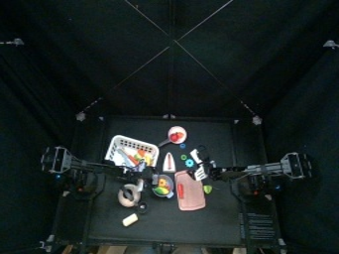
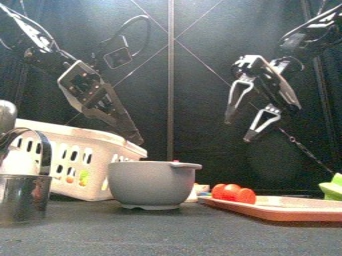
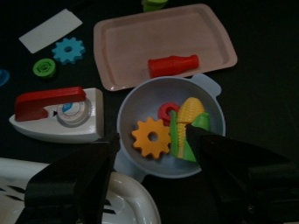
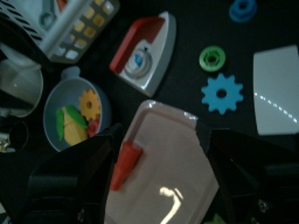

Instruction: Grab corn

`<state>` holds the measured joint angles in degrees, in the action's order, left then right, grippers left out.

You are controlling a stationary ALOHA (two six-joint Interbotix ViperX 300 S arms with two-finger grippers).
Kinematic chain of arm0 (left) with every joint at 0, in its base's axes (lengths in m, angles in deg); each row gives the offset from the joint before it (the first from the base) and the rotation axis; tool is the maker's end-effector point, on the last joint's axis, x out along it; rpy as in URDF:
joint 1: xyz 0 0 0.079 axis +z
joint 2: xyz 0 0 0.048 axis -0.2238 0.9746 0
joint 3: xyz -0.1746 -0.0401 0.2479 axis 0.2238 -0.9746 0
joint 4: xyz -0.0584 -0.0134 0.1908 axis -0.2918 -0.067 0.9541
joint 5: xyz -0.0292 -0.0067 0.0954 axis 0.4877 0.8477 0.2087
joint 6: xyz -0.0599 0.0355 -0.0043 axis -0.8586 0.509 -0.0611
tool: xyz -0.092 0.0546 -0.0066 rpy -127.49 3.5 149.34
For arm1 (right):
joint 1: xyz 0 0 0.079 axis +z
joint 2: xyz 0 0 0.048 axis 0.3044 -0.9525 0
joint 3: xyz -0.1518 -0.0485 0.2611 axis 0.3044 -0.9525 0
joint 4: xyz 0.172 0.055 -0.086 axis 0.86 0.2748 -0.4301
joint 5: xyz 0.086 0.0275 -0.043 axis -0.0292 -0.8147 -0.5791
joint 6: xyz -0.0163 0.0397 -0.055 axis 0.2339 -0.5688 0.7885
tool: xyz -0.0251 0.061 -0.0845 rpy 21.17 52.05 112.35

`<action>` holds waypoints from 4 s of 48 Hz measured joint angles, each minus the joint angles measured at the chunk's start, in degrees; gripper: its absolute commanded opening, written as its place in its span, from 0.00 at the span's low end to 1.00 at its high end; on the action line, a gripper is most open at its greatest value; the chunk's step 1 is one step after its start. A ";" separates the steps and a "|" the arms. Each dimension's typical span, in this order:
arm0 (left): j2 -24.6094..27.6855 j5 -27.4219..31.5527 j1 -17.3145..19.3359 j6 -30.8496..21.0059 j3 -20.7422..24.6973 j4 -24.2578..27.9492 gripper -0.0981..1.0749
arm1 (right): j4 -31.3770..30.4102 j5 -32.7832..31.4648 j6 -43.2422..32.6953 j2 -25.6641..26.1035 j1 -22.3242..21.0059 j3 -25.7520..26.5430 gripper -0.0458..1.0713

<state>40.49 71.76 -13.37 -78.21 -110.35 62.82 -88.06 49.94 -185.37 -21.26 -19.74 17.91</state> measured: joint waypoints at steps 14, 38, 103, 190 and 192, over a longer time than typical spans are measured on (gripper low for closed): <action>2.81 15.21 -5.36 -0.18 8.96 -1.49 0.90 | -10.55 5.27 -0.09 0.00 -9.23 -1.14 0.92; 7.65 22.76 -5.71 -0.09 16.44 -6.33 0.90 | -14.85 5.89 -0.26 -2.64 -10.46 -2.64 0.92; 14.50 24.35 -5.27 0.00 17.23 -10.02 0.90 | -14.85 5.89 -0.26 -5.01 -10.55 -2.29 0.92; 10.37 24.61 -4.39 0.09 17.93 -10.63 0.59 | -14.85 5.89 -0.18 -6.06 -10.72 -1.85 0.92; 10.46 24.61 -4.39 0.09 18.02 -10.72 0.59 | -14.85 5.98 -0.18 -6.06 -10.72 -1.85 0.92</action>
<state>50.95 96.37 -17.77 -78.12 -92.33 52.10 -102.92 55.92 -185.54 -27.33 -30.47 16.06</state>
